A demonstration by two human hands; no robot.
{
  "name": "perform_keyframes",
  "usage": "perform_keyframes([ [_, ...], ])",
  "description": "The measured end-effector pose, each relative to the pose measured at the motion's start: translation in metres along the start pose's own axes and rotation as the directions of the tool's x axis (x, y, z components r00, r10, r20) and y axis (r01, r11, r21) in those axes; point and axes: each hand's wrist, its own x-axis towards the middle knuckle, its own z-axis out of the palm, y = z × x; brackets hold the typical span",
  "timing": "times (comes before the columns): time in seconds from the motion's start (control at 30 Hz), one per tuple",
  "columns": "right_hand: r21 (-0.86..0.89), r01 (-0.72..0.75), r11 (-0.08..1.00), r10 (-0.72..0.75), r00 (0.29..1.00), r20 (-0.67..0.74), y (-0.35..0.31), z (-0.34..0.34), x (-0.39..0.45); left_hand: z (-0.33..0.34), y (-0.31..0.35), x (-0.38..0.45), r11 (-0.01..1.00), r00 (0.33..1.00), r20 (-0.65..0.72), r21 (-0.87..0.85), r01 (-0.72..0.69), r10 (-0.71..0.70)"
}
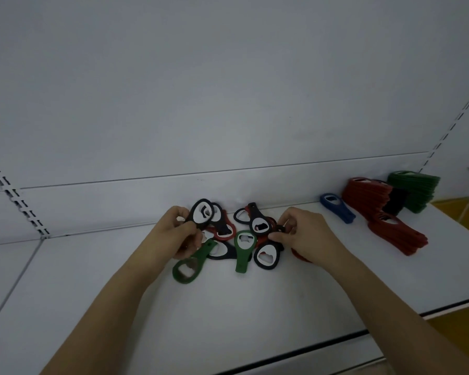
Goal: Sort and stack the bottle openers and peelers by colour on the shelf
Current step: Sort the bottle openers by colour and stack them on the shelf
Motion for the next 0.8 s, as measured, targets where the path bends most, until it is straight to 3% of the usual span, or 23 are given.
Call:
perform_keyframes([
  [0.13, 0.219, -0.009, 0.976, 0.033, 0.994, -0.109, -0.012, -0.023, -0.005, 0.011, 0.0, 0.003, 0.97, 0.989, 0.147, -0.234, 0.068, -0.034],
  [0.27, 0.443, 0.211, 0.871, -0.038, 0.929, -0.369, -0.051, -0.034, -0.021, 0.018, 0.0, 0.004, 0.891, 0.994, 0.111, -0.449, 0.058, -0.009],
  [0.37, 0.356, 0.358, 0.863, -0.186, 0.881, -0.435, -0.078, -0.009, -0.032, 0.022, -0.002, 0.006, 0.823, 0.99, 0.143, -0.561, 0.091, -0.012],
  [0.47, 0.09, 0.483, 0.871, -0.439, 0.847, -0.299, -0.083, 0.037, -0.037, 0.025, -0.005, 0.01, 0.806, 0.985, 0.175, -0.582, 0.11, -0.007],
  [0.53, -0.091, 0.591, 0.802, -0.595, 0.776, -0.209, -0.078, 0.054, -0.036, 0.026, -0.008, 0.011, 0.816, 0.997, 0.072, -0.577, 0.046, -0.005],
  [0.6, -0.093, 0.647, 0.757, -0.65, 0.73, -0.21, -0.074, 0.053, -0.03, 0.023, -0.008, 0.012, 0.833, 0.997, -0.067, -0.553, -0.006, -0.037],
  [0.7, -0.022, 0.509, 0.86, -0.495, 0.825, -0.274, -0.071, 0.039, -0.012, 0.012, -0.008, 0.015, 0.895, 0.971, -0.239, -0.436, -0.093, -0.016],
  [0.8, 0.051, 0.243, 0.969, -0.234, 0.961, -0.144, -0.074, 0.04, 0.017, 0.002, -0.009, 0.017, 0.955, 0.945, -0.317, -0.248, -0.162, 0.078],
])
